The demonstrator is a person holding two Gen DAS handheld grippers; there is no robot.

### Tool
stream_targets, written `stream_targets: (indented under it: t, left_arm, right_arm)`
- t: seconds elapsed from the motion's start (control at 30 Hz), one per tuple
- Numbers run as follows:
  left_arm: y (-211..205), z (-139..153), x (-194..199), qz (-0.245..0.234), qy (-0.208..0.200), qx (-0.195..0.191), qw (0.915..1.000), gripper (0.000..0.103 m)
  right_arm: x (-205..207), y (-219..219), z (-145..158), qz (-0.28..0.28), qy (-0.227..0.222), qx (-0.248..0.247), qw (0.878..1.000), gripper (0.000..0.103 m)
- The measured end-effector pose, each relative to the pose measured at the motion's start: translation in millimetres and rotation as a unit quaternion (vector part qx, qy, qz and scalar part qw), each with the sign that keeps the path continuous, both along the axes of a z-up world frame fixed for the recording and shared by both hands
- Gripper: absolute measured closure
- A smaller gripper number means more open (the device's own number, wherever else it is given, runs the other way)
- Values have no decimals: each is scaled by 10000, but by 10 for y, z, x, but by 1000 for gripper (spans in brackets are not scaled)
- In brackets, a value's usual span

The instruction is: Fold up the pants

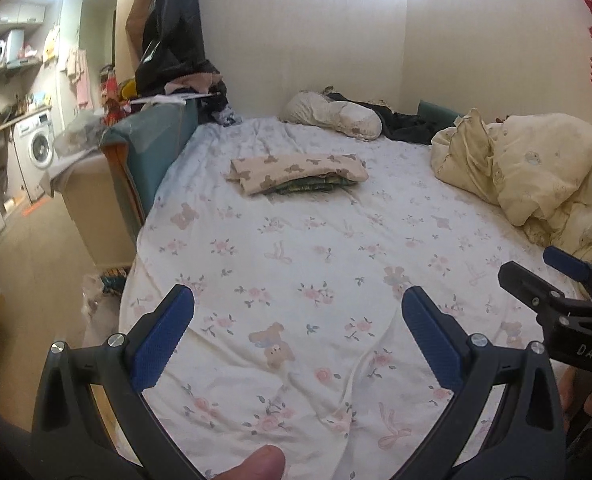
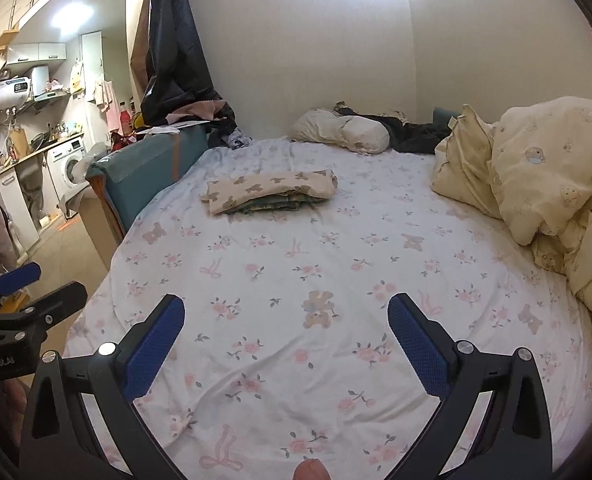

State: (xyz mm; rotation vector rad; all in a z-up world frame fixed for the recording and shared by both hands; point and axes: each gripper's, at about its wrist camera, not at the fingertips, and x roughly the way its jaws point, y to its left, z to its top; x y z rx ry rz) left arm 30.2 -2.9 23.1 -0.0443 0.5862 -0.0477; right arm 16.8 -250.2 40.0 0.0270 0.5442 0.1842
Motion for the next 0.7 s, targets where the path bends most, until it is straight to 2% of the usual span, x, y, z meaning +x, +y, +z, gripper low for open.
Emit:
stream_targets:
  t: [0.53, 0.7]
  left_arm:
    - [43, 13, -12, 53, -97, 37, 9999, 1]
    - [51, -3, -6, 65, -108, 90, 9999, 1]
  right_arm:
    - [-10, 35, 7, -19, -52, -18, 10000, 0]
    - [-8, 72, -16, 21, -126, -167, 9998, 0]
